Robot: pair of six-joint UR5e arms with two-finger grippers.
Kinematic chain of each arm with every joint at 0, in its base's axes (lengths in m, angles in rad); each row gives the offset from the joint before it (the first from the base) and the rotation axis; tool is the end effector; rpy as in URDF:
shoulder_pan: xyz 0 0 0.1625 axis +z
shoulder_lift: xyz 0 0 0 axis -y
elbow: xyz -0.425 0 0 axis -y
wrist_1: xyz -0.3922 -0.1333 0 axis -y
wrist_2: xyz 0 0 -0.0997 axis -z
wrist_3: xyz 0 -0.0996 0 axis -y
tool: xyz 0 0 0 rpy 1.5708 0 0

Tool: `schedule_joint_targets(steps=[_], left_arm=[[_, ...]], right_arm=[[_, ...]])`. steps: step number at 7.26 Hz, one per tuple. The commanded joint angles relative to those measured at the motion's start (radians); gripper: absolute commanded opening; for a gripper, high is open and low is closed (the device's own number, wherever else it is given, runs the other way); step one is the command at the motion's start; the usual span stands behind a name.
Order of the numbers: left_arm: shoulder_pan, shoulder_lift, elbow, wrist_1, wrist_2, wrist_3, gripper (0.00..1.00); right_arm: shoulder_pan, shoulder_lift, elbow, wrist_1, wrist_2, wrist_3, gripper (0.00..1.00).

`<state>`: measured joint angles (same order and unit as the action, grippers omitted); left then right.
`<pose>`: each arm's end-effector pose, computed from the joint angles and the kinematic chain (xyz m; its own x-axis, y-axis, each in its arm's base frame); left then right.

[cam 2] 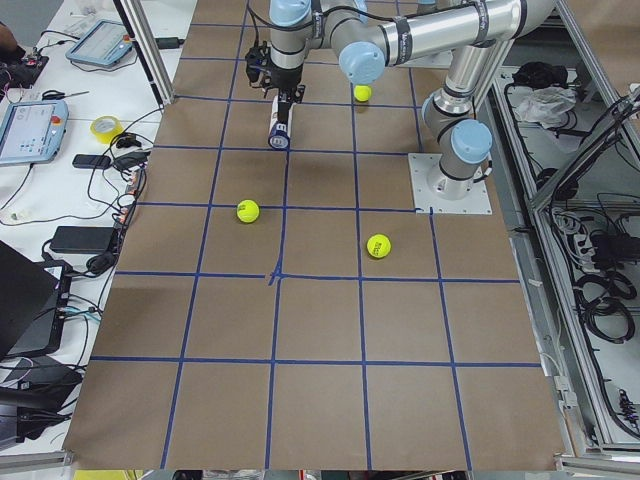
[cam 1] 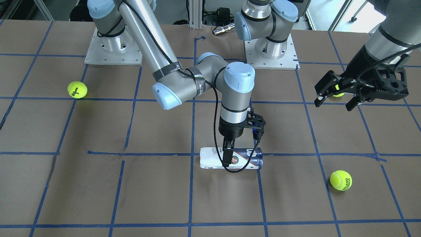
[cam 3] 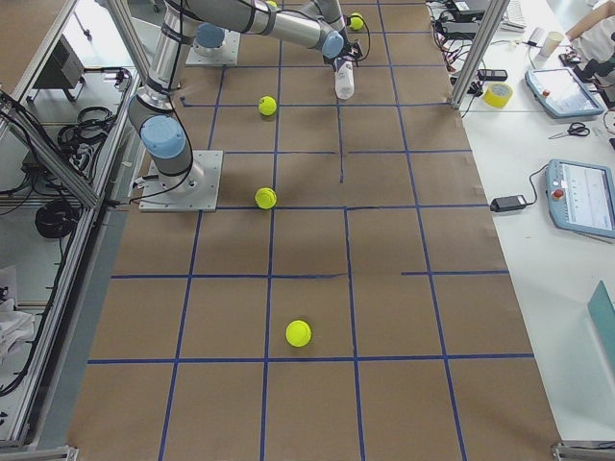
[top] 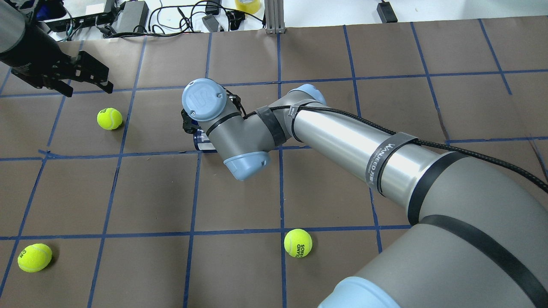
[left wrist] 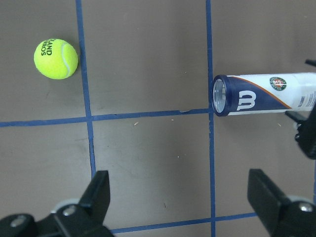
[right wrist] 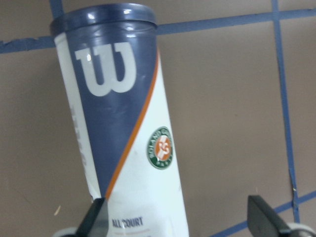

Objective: Lift up tennis ball bucket
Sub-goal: 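Open and raise the right gripper while the left gripper reaches toward the can's open end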

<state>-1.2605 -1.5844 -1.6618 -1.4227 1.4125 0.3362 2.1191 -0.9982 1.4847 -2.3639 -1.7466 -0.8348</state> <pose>0.0107 -0.5214 0.4526 -0.9903 0.0354 0.1343 0.0229 0.9954 -0.0930 0.4646 -0.5384 0.2729 -0.2143 -0.9173 0.3356 -0.9768 0.1992 -0.0790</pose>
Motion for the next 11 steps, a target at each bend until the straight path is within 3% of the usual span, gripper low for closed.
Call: schedule_joint_targets(steps=[1, 4, 6, 7, 8, 9, 11], left_arm=[[0.001, -0.029, -0.027, 0.005, -0.125, -0.002, 1.0], [0.001, -0.12, -0.064, 0.071, -0.261, -0.002, 1.0], [0.0, -0.193, -0.142, 0.219, -0.382, -0.003, 1.0], [0.0, -0.225, -0.159, 0.255, -0.406, -0.003, 1.0], [0.0, -0.261, -0.159, 0.261, -0.415, -0.003, 1.0], [-0.002, -0.297, -0.162, 0.275, -0.496, -0.002, 1.0], [-0.008, -0.356, -0.168, 0.281, -0.51, -0.003, 1.0]], right_arm=[[-0.104, -0.127, 0.003, 0.171, 0.05, 0.008, 1.0], [-0.319, -0.252, 0.003, 0.279, 0.205, 0.01, 1.0], [-0.434, -0.315, 0.003, 0.348, 0.211, 0.077, 1.0], [-0.473, -0.357, 0.003, 0.389, 0.211, 0.202, 1.0], [-0.479, -0.393, 0.003, 0.414, 0.21, 0.336, 1.0], [-0.482, -0.416, 0.003, 0.463, 0.208, 0.427, 1.0], [-0.496, -0.46, 0.002, 0.605, 0.194, 0.6, 1.0]])
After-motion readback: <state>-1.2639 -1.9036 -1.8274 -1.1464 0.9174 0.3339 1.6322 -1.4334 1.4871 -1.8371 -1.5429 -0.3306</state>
